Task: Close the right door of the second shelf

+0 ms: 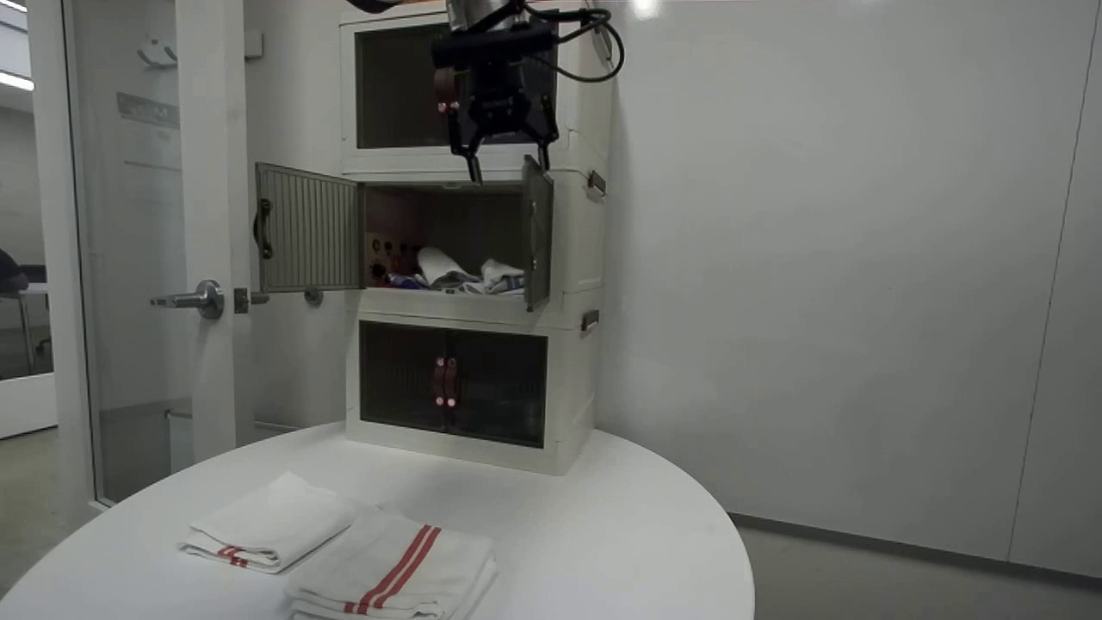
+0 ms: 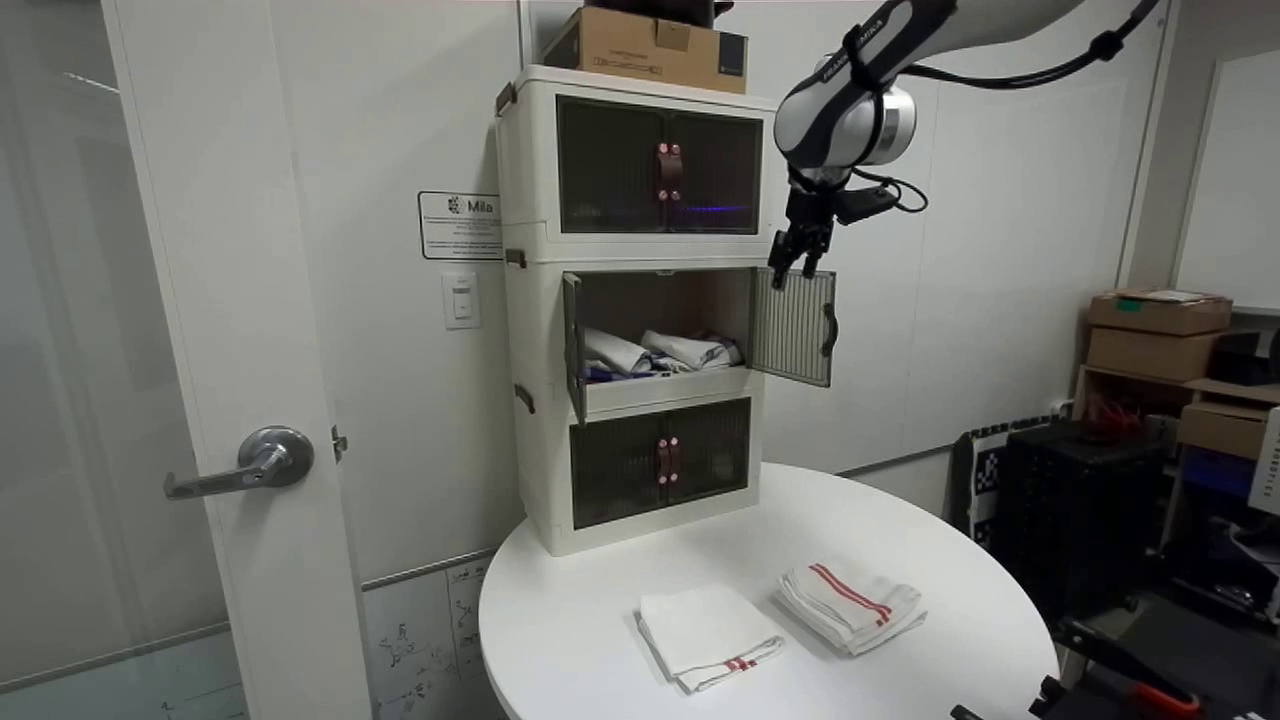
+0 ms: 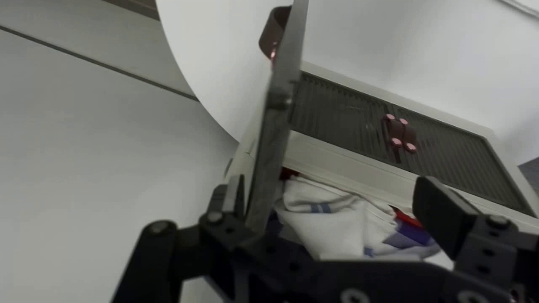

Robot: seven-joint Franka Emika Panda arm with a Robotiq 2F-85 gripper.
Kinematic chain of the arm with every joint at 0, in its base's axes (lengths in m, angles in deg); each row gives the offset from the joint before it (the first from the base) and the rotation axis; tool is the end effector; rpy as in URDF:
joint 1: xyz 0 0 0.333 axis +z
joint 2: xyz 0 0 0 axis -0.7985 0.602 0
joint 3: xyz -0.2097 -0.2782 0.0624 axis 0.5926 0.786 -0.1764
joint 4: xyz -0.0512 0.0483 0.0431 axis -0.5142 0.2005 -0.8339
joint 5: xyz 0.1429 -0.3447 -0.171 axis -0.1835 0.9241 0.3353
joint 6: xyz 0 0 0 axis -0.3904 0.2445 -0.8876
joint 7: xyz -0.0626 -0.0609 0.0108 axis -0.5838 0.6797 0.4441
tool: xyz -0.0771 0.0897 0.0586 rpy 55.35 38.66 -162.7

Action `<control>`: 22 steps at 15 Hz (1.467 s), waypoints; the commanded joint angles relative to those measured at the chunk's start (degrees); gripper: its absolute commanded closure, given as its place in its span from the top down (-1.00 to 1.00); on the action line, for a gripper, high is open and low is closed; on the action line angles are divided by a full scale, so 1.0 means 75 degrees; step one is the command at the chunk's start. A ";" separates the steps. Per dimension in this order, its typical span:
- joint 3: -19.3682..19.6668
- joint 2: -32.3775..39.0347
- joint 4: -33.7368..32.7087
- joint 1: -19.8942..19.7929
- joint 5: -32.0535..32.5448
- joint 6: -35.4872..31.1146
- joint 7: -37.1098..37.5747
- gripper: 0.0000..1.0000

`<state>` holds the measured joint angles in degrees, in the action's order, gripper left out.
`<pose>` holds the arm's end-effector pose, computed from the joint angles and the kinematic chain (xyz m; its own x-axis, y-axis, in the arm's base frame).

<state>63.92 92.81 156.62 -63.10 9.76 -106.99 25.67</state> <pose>0.6653 -0.1877 0.4843 0.9262 0.2233 0.3038 0.1650 -0.9646 0.2059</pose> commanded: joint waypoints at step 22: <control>-0.0707 0.2807 -0.2829 0.0591 0.0201 -0.1265 -0.0927 1.00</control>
<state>57.08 107.02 143.06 -59.93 6.98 -114.26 14.43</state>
